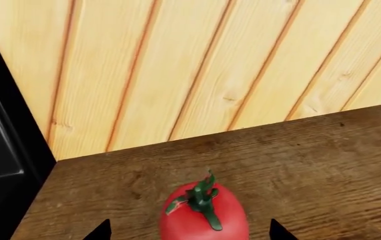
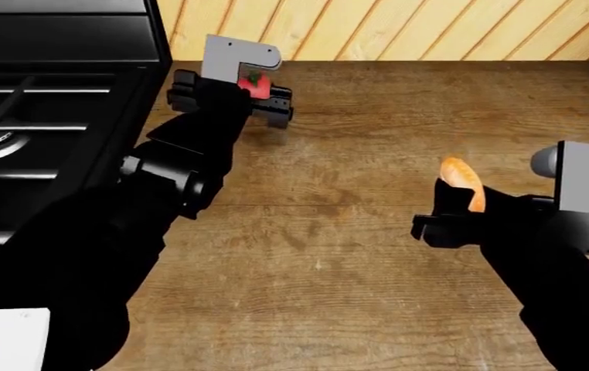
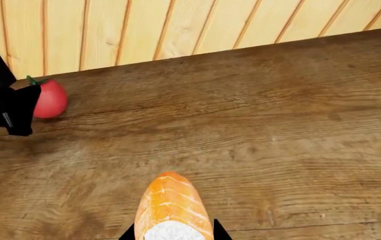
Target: Place both pans onto different burners. Then place the tomato and the sushi on different pans.
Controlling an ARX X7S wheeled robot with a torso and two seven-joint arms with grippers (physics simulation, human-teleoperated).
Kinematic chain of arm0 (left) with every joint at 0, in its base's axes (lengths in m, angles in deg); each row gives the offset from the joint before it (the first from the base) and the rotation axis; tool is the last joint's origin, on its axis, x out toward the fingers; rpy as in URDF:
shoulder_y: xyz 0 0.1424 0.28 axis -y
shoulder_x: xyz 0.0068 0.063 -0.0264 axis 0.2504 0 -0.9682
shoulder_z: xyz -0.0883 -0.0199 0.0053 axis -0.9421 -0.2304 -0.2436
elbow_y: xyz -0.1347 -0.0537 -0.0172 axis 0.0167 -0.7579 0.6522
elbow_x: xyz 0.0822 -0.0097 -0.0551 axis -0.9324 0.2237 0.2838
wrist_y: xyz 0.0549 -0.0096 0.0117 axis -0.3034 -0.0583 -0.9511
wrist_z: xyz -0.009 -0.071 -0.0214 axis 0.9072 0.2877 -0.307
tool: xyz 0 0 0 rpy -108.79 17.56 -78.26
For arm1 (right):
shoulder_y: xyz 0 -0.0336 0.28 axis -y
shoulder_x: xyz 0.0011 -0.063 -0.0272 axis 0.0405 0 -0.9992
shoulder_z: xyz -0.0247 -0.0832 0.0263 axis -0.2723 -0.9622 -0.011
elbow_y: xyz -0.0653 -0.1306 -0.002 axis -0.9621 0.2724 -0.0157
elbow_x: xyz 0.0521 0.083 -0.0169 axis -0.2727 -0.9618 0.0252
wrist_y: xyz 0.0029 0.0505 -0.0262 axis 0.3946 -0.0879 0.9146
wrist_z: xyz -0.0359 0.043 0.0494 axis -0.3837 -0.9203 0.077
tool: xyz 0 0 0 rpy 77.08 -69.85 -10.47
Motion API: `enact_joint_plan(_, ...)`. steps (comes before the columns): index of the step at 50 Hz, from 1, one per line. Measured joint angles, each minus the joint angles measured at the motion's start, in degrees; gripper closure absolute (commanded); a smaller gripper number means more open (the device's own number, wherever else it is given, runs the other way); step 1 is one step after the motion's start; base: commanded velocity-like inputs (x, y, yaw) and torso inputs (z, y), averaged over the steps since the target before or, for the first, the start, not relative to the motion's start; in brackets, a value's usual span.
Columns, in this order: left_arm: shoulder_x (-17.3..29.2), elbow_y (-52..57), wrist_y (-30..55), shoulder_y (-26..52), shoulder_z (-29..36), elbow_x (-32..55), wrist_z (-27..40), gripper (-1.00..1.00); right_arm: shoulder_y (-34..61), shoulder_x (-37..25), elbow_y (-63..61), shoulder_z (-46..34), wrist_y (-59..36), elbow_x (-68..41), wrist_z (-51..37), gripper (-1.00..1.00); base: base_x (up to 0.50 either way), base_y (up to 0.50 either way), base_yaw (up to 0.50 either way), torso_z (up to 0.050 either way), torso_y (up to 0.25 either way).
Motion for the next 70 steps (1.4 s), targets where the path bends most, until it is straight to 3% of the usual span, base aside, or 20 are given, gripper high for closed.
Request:
enact_joint_plan(12, 0.0, -0.2, -2.3, -0.4, -0.5, -0.9, -1.3, -1.0, -0.4, 0.5, 0.6, -0.3, 0.3, 0.6, 0.7, 1.0, 0.0, 0.0, 0.0, 0.014, -0.245)
enact_joint_plan(20, 0.0, -0.4, -3.5, -0.4, -1.3, -1.1, -1.9, -1.0, -1.1, 0.7, 0.5, -0.3, 0.6, 0.7, 1.0, 1.0, 0.0, 0.0, 0.0, 0.001, -0.009)
enact_joint_plan(21, 0.0, -0.5, -3.7, -0.4, -1.2, -1.2, -1.9, 1.0, -1.2, 0.7, 0.5, -0.3, 0.7, 0.8, 1.0, 1.0, 0.0, 0.0, 0.0, 0.0, 0.0)
enact_joint_plan(48, 0.5, -1.0, -7.4, 0.0, -0.8, -0.9, -1.8, 1.0, -3.1, 1.0, -0.1, -0.1, 1.8, 1.2, 1.6, 1.0, 0.0, 0.0, 0.0, 0.0, 0.0)
enact_joint_plan(70, 32.7, 64.2, -0.6, 2.9, 3.2, -2.1, 23.2, 1.0, -1.8, 1.0, -1.2, -0.4, 1.6, 0.7, 0.7, 1.0, 0.0, 0.0, 0.0, 0.0, 0.0)
